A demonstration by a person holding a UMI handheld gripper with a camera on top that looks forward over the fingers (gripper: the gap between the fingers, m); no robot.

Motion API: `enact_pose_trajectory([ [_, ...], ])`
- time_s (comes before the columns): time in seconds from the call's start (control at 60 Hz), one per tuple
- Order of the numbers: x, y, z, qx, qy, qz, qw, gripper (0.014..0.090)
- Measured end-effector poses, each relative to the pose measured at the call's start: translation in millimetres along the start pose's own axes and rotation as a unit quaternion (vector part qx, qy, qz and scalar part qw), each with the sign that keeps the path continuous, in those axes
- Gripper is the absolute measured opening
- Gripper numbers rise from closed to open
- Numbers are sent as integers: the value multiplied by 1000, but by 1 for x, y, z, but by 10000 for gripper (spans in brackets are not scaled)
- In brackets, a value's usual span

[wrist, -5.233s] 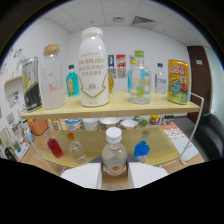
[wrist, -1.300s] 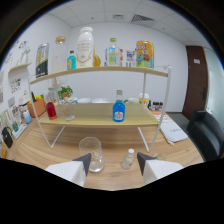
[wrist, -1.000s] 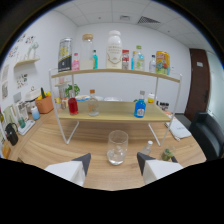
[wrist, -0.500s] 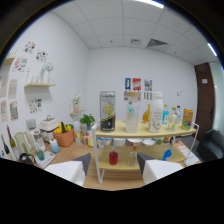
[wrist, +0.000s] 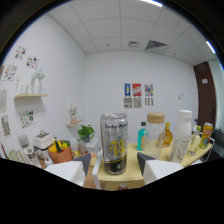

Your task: Make me a cup of Mojito.

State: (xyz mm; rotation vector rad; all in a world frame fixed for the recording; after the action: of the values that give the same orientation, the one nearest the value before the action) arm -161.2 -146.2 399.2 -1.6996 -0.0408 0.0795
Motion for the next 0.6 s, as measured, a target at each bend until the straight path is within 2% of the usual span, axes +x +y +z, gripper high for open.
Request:
enact_pose_trajectory([
  [0.133, -2, -5, 31, -5, 4, -12, 1000, 856],
  [0.233, -3, -8, 48, -10, 9, -17, 1000, 814],
  [0.333, -1, -9, 58, -11, 12, -14, 1000, 686],
  [0.4, 4, -10, 61, -10, 22, -13, 1000, 546],
  [0.6, 4, -9, 58, -20, 25, -6, 999, 526],
])
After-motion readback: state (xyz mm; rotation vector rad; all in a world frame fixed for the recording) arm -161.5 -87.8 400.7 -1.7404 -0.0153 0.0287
